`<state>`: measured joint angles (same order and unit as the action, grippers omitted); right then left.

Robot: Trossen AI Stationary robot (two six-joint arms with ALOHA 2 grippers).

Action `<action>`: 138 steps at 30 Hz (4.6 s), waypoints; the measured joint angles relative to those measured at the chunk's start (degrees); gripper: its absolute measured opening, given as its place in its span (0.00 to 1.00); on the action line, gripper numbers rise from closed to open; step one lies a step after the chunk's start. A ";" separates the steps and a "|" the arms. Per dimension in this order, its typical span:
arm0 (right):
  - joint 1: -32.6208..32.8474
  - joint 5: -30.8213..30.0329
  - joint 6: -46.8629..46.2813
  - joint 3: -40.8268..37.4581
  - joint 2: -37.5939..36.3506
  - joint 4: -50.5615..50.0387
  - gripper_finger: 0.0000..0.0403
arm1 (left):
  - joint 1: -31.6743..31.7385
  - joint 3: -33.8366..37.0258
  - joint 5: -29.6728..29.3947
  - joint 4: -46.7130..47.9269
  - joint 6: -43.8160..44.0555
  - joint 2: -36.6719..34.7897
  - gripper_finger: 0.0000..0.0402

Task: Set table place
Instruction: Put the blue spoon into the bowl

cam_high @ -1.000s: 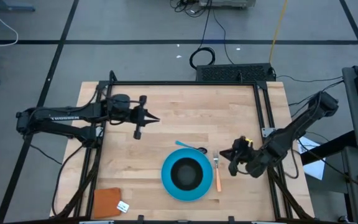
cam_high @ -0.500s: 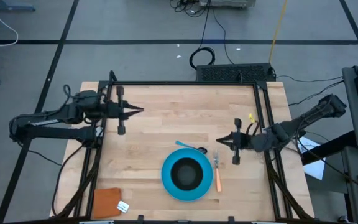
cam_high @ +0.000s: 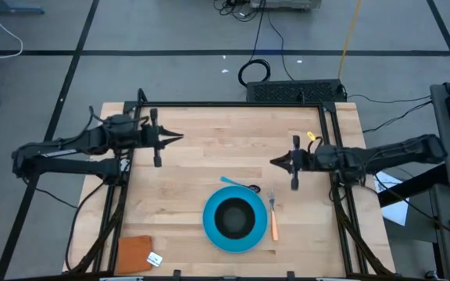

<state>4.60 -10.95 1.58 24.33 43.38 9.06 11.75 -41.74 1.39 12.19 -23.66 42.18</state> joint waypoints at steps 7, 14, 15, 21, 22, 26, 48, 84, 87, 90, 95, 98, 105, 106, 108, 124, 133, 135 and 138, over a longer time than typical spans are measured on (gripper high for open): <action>-6.55 6.70 -1.07 -6.48 -0.27 7.80 0.00 | -0.04 0.00 0.07 -0.10 4.23 4.96 0.06; -7.32 6.74 -0.76 -10.39 -0.27 13.20 0.00 | -0.04 0.00 0.09 -1.74 6.27 8.73 0.06; -7.32 6.74 -0.84 -10.71 -0.27 12.82 0.00 | -0.04 0.00 0.09 -2.24 6.51 9.06 0.06; -7.32 6.76 -0.79 -11.95 -0.25 12.87 0.00 | -0.04 -0.04 0.19 -1.65 9.84 11.23 0.06; -7.32 6.74 -0.74 -11.97 -0.25 12.85 0.00 | -0.04 -0.04 0.18 -1.64 9.99 11.95 0.06; -7.96 6.76 0.43 -11.97 -0.25 12.99 0.00 | -0.04 -0.04 0.18 -2.21 10.36 14.81 0.06; -9.11 6.74 -3.09 -11.97 -0.25 12.20 0.00 | -12.15 -0.03 2.45 3.00 34.80 25.11 0.07; -8.83 6.74 -3.93 -12.39 -0.25 13.44 0.00 | -31.06 13.67 -7.90 -26.95 61.66 37.24 0.45; -8.83 6.74 -3.93 -12.37 -0.25 13.44 0.00 | -31.01 11.57 -7.41 -26.64 61.46 39.94 0.45; -8.84 6.74 -4.15 -12.39 -0.27 13.46 0.00 | -31.01 9.39 -7.30 -23.30 61.43 41.93 0.45; -8.83 6.74 -4.30 -12.39 -0.25 13.44 0.00 | -31.01 7.41 -7.44 -20.42 61.25 44.07 0.45; -8.84 6.74 -5.21 -12.39 -0.25 13.45 0.00 | -31.01 7.32 -7.84 -20.79 61.29 44.13 0.45; -8.83 6.74 -5.28 -12.39 -0.27 13.64 0.00 | -31.01 7.34 -9.44 -20.57 61.33 44.13 0.45; -8.83 6.74 -5.29 -12.39 -0.27 13.64 0.00 | -31.01 7.34 -9.54 -20.42 61.35 44.13 0.45; -8.83 6.74 -5.27 -12.39 -0.27 13.65 0.00 | -31.01 7.34 -10.34 -20.51 61.51 44.13 0.45; -8.56 6.74 -3.74 -12.39 -0.27 13.82 0.00 | -28.95 7.37 -13.46 -20.47 55.16 44.41 0.45; -8.13 6.76 -1.80 -12.39 -0.25 9.07 0.00 | -19.86 7.34 -9.76 -18.31 47.30 43.21 0.45; -8.13 6.76 -0.86 -12.39 -0.25 8.97 0.00 | -17.43 7.45 -8.83 -16.20 45.51 42.57 0.45; -8.15 6.74 0.93 -12.39 -0.25 9.11 0.00 | -14.05 7.30 -8.30 -16.35 42.70 42.05 0.45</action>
<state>-3.55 -4.21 2.52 11.94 43.13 18.17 -2.30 -34.44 -6.91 -4.16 19.04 84.23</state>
